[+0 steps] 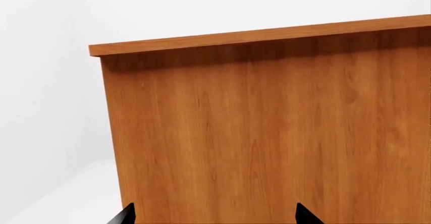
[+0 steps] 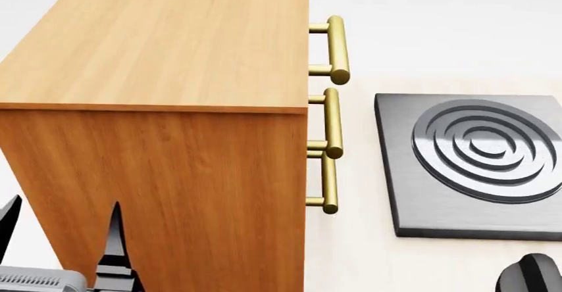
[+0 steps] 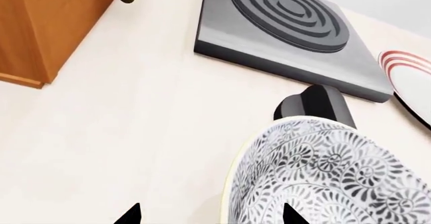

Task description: Put the bowl on the top of the cabinet.

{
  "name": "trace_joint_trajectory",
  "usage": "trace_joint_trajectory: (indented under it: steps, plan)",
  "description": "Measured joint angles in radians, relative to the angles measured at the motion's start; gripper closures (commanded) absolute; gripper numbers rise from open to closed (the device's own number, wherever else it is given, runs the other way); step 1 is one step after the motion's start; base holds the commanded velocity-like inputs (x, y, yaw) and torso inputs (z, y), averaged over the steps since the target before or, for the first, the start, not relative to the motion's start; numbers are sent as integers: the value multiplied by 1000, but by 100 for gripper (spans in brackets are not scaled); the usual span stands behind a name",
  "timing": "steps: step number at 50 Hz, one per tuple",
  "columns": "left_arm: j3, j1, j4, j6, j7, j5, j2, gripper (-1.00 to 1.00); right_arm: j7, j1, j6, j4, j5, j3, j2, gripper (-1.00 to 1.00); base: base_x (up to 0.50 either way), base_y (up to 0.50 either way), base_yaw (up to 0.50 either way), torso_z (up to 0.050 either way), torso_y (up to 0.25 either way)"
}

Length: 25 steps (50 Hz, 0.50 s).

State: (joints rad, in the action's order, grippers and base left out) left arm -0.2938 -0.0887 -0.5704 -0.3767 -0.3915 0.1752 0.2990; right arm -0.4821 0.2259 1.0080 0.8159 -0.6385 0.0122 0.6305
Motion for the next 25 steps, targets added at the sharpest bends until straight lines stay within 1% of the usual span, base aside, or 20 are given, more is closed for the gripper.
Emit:
trace_joint_trajectory:
  steps: [25]
  plan:
    - [-4, 0, 3, 7, -7, 9, 6, -100, -3, -7, -3, -21, -7, -1, 2, -100, 0, 0, 0, 0, 0]
